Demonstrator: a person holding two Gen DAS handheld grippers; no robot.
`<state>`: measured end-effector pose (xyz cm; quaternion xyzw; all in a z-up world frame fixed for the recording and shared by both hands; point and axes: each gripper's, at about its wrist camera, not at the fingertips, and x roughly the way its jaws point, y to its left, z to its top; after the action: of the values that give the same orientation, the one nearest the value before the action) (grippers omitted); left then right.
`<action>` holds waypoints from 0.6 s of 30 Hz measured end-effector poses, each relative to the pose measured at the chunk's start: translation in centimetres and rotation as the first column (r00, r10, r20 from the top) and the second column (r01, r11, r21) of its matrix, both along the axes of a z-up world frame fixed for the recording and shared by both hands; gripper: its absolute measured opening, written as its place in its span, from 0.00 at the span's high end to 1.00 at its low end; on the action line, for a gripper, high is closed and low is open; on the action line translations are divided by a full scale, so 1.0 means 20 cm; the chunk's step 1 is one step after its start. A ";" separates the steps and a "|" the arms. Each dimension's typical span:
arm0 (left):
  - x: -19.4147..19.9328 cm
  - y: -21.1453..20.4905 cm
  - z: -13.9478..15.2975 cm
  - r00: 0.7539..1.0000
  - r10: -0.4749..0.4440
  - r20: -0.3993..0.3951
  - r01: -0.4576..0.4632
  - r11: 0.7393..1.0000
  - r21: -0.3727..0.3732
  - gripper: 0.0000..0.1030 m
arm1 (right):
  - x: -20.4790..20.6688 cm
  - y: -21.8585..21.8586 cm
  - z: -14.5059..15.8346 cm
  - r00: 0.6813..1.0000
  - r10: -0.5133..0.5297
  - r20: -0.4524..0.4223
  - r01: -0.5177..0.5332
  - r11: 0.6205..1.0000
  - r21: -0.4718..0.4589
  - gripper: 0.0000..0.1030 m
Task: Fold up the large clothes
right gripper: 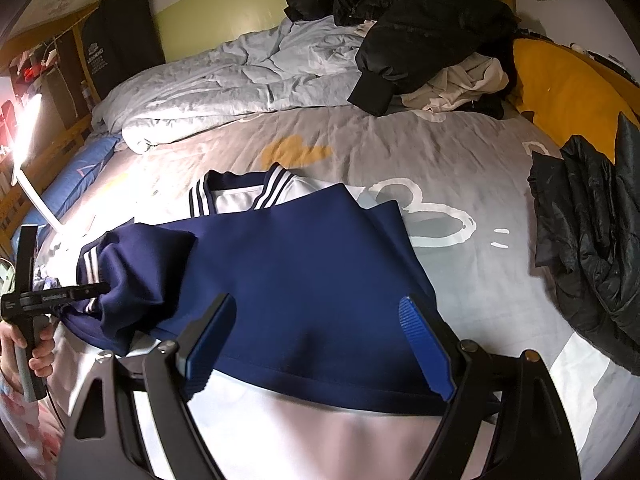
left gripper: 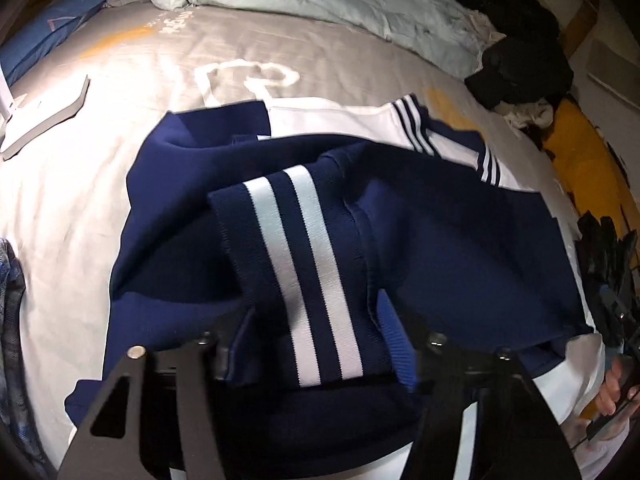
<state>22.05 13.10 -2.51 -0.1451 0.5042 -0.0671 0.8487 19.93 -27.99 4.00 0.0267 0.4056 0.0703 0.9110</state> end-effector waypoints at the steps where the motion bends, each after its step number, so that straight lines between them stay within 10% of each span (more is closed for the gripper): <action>1: 0.00 0.00 0.02 1.000 0.000 0.025 0.000 1.000 0.002 0.59 | 0.00 0.00 0.00 1.000 0.000 -0.001 0.000 1.000 0.001 0.20; 3: -0.02 -0.01 0.07 0.996 -0.026 0.088 0.028 0.999 -0.018 0.82 | 0.00 0.00 0.00 1.000 0.000 0.000 0.000 1.000 0.001 0.20; 10: -0.18 -0.20 0.33 0.921 -0.172 0.350 0.172 0.985 0.032 0.86 | -0.01 0.01 0.01 1.000 0.000 0.012 0.000 1.000 0.005 0.20; 18: -0.24 -0.53 0.43 0.852 -0.289 0.437 0.326 0.945 -0.011 0.85 | -0.02 -0.02 0.10 0.996 -0.056 0.069 0.052 0.997 0.048 0.20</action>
<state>17.21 2.42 6.10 -0.0799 0.3182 -0.2533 0.9101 19.52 -28.34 6.02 0.0561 0.3707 0.0558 0.9254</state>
